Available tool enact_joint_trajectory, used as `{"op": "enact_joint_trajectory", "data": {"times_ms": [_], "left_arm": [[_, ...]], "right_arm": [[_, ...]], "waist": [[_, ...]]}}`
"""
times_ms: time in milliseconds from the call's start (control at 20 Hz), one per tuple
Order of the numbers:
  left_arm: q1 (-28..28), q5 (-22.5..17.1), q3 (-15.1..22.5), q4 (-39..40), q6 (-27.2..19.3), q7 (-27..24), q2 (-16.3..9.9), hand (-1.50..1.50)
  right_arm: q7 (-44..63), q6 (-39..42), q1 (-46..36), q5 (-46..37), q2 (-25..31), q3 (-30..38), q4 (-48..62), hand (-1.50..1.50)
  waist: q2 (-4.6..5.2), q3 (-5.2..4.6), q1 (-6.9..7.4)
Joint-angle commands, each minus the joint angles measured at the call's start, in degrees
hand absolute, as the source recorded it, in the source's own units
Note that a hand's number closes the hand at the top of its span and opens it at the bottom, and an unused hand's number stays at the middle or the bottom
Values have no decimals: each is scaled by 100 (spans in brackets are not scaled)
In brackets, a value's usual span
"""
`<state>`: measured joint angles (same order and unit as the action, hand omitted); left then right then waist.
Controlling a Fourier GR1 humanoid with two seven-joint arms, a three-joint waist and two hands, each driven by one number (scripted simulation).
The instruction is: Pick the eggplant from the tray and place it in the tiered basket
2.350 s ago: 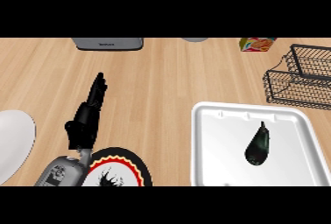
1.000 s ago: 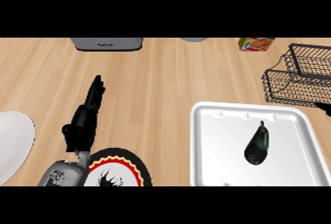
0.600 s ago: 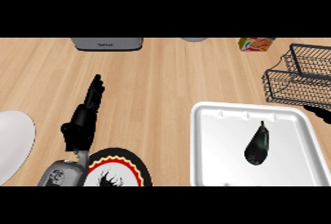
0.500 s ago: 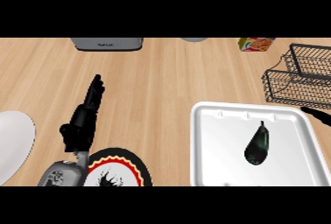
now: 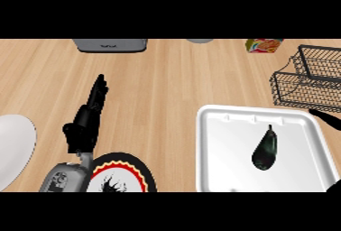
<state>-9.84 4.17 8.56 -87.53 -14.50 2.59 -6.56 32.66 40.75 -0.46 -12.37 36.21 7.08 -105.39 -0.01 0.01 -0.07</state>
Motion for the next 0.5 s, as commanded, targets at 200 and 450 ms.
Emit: {"op": "enact_joint_trajectory", "data": {"times_ms": [200,450], "left_arm": [[548,75,-56,-469,198,-111,-27,0],[101,415,-27,-243,-19,171,307,0]], "right_arm": [[-770,-184,279,-800,-531,-32,648,-150],[-1045,31,363,-962,-687,177,588,-150]], "waist": [[-2,1,24],[-2,0,-4]]}}
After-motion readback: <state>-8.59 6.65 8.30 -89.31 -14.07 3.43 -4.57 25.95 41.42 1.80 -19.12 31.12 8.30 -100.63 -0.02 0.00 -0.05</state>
